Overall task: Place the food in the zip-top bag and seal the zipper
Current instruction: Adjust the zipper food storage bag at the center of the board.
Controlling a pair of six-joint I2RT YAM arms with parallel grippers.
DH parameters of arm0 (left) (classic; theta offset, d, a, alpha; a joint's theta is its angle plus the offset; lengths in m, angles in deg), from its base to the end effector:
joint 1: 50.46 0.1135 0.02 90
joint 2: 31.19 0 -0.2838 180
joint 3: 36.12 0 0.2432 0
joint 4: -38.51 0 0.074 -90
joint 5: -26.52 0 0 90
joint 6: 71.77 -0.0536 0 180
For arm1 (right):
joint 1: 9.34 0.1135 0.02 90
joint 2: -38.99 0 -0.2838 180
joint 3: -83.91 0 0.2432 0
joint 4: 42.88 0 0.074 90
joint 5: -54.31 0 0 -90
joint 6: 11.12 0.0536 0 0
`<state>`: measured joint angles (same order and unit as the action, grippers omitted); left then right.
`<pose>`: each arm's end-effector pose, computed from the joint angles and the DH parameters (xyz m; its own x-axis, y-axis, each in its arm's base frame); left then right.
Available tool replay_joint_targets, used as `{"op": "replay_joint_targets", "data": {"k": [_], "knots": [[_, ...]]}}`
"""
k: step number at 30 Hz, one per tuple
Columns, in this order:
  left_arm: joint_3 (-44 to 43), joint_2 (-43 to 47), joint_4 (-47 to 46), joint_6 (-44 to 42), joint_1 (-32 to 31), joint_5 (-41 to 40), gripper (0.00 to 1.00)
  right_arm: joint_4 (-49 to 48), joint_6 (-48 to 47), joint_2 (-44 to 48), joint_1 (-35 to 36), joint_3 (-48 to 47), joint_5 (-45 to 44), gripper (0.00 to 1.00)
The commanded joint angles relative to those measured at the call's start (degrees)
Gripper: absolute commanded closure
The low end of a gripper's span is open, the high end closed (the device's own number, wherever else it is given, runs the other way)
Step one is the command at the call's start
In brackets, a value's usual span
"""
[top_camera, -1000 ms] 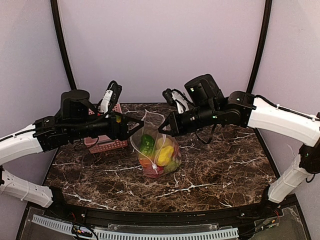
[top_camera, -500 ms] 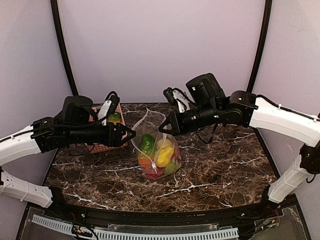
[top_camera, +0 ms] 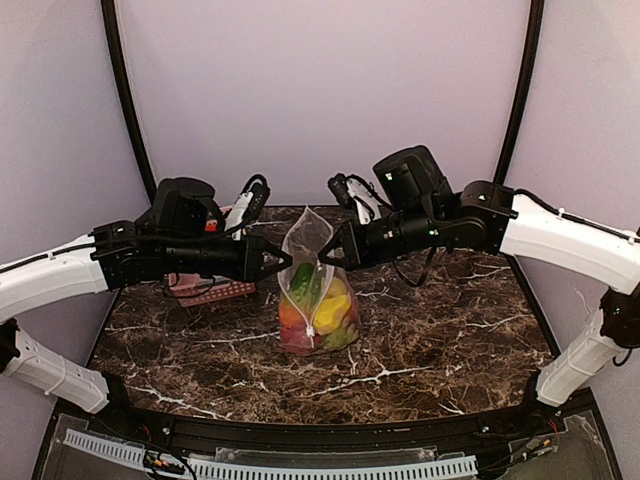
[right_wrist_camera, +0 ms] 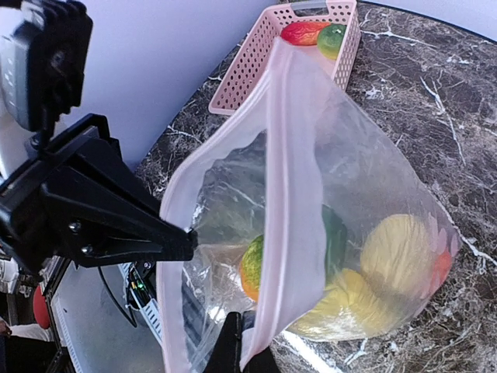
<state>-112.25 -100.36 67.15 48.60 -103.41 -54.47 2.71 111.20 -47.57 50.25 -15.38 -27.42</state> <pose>0.1611 -0.2273 0.3613 -0.6349 0.0122 -0.7725 0.6432 0.5623 -0.5197 0.1690 0.3031 0.3814 -0.7211 -0.1833 -0.6681 -0.6261 0.5854 0.5151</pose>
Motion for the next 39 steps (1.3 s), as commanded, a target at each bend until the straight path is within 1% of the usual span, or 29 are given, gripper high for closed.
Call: {"op": "replay_joint_targets", "data": {"k": [1,4,7,10,15,19,21,26,28,29,30,31,32,33,34,35,36,38,39], "knots": [[-7.0,-1.1,-3.8,-0.2,-0.2,6.0,0.99,-0.4,0.8,2.4,0.3,-1.0,-3.2,1.00],[-8.7,-1.3,-5.7,1.2,-0.2,8.6,0.99,0.4,1.1,3.5,0.0,-1.1,-4.6,1.00],[-8.7,-1.1,-5.3,1.4,-0.1,8.2,0.99,0.4,1.2,4.7,-0.4,-0.3,-4.8,1.00],[-7.2,-0.3,-3.3,0.9,0.0,4.8,0.99,0.1,1.3,5.5,-0.7,0.8,-4.5,1.00],[-1.3,2.6,-3.3,2.1,2.1,0.7,0.99,-1.8,1.9,6.0,-0.9,4.7,-2.9,1.00],[2.1,4.0,-4.3,4.0,4.8,2.4,0.99,-3.5,2.5,4.5,-1.2,6.1,-0.7,1.00],[2.5,3.9,-3.6,4.0,5.5,3.3,0.99,-3.8,2.6,3.9,-1.2,5.8,0.1,1.00],[3.2,2.9,-3.3,3.9,6.7,5.3,0.94,-4.7,3.1,4.4,-1.2,6.4,0.1,1.00],[3.1,3.0,-3.2,3.6,7.1,5.9,0.87,-5.3,3.3,4.8,-1.2,6.8,0.2,1.00],[3.0,3.1,-3.0,3.4,7.3,6.3,0.79,-5.5,3.4,4.9,-1.2,6.9,0.2,1.00],[2.6,3.4,-2.7,2.8,7.7,6.3,0.74,-5.6,3.4,4.9,-1.2,6.9,0.3,1.00],[2.4,3.6,-2.0,2.4,7.9,6.2,0.62,-5.7,3.4,5.0,-1.2,6.9,0.2,1.00],[1.9,4.1,-1.5,1.7,8.3,6.1,0.56,-5.6,3.4,5.0,-1.2,6.8,0.2,1.00],[1.7,4.4,-0.4,1.1,8.5,5.6,0.45,-5.5,3.4,5.1,-1.2,6.7,0.2,1.00],[1.0,5.0,1.1,0.2,9.1,5.0,0.41,-5.3,3.3,5.2,-1.2,6.6,0.1,1.00],[0.6,5.2,2.0,-0.3,9.7,4.8,0.33,-5.2,3.3,5.3,-1.1,6.6,-0.1,1.00],[-0.5,5.6,4.1,-1.4,10.2,4.6,0.30,-5.2,3.2,5.4,-1.3,6.6,-0.2,1.00],[-2.6,5.8,7.4,-3.1,11.7,4.7,0.18,-5.1,3.2,5.6,-1.2,6.7,-0.5,1.00],[-3.4,5.6,8.5,-3.8,12.8,4.6,0.16,-5.2,3.2,5.8,-1.2,6.7,-0.7,1.00]]}}
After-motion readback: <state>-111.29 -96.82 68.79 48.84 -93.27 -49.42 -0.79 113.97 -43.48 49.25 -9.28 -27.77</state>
